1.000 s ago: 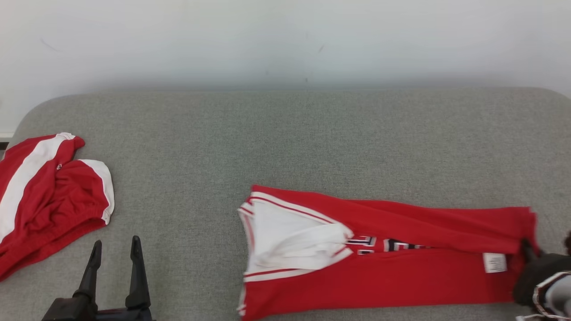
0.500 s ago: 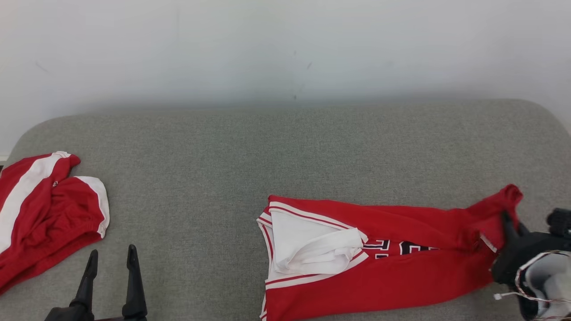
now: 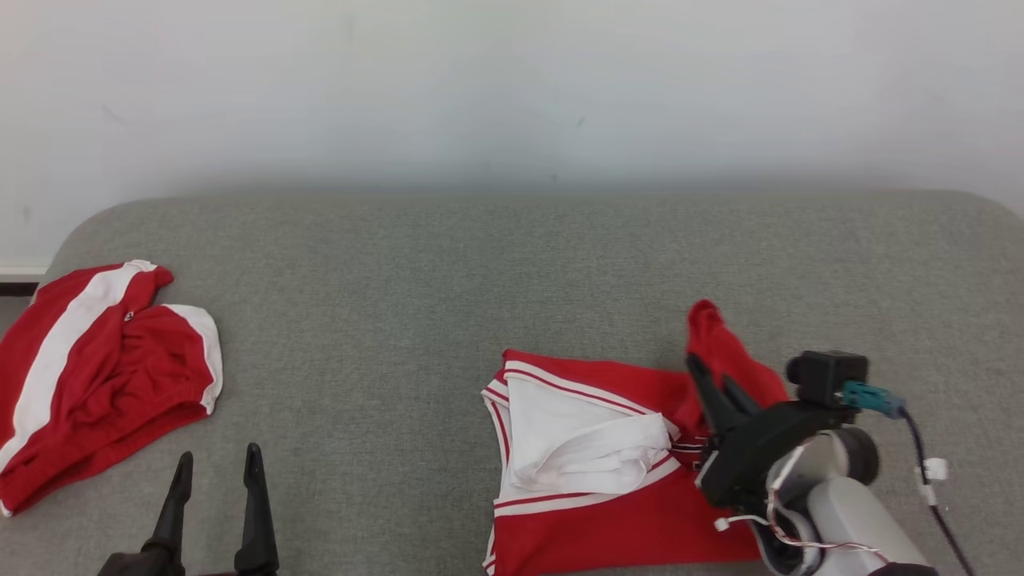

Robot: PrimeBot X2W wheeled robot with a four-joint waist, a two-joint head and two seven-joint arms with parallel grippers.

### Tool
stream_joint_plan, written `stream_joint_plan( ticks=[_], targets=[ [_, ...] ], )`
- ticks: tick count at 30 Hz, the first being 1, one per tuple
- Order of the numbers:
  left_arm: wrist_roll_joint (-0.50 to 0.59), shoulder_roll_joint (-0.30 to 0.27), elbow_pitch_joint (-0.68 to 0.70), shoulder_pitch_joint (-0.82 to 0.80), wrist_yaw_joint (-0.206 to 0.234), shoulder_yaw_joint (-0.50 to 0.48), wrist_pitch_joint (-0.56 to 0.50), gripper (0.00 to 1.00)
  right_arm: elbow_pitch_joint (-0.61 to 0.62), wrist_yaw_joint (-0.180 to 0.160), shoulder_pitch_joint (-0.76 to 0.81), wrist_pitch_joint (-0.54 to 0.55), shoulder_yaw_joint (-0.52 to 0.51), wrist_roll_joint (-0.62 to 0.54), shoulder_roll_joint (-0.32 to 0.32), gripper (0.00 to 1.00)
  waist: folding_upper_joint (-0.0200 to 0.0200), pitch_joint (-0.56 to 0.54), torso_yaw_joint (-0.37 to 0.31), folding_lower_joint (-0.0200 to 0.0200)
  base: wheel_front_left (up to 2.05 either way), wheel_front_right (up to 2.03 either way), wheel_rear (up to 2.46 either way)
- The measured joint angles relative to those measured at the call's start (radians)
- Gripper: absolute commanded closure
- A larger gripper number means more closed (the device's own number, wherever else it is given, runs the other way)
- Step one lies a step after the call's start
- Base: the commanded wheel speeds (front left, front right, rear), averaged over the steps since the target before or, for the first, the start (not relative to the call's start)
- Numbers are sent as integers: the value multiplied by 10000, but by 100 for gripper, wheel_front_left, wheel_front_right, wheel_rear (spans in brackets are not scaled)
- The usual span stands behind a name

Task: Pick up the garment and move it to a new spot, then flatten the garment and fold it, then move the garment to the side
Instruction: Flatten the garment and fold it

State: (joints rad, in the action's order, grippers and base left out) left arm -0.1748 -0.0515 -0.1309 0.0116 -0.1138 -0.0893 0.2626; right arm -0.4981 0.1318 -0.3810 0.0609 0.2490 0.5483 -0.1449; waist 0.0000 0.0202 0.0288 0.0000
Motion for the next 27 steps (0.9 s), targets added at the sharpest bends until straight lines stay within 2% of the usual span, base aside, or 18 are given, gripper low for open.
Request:
stream_joint_plan(
  ticks=[3,9,18,19,20,21,27],
  targets=[
    [-27,0,-63,-58,6,107,0,0,330,0,33,213,176,-56,431,100,0,31,163,0,0,0,0],
    [-84,2,-244,-268,8,309,0,0,499,0,81,405,740,-198,853,100,1,116,528,0,0,0,0],
    [-113,2,-380,-513,54,433,0,0,102,0,120,184,1672,234,930,100,1,288,918,0,0,0,0],
    [-115,2,-387,-521,54,428,0,0,25,0,108,146,1785,249,926,69,0,298,933,0,0,0,0],
    [-117,2,-399,-521,54,437,0,0,-17,0,100,58,1887,299,930,9,0,305,940,0,0,0,0],
    [-117,4,-403,-522,61,441,0,0,-42,0,72,-81,1967,347,934,0,1,309,943,0,0,0,0],
    [-127,2,-399,-524,113,426,0,0,-81,0,-365,-926,1795,77,938,0,1,259,805,0,0,0,0]
  ],
)
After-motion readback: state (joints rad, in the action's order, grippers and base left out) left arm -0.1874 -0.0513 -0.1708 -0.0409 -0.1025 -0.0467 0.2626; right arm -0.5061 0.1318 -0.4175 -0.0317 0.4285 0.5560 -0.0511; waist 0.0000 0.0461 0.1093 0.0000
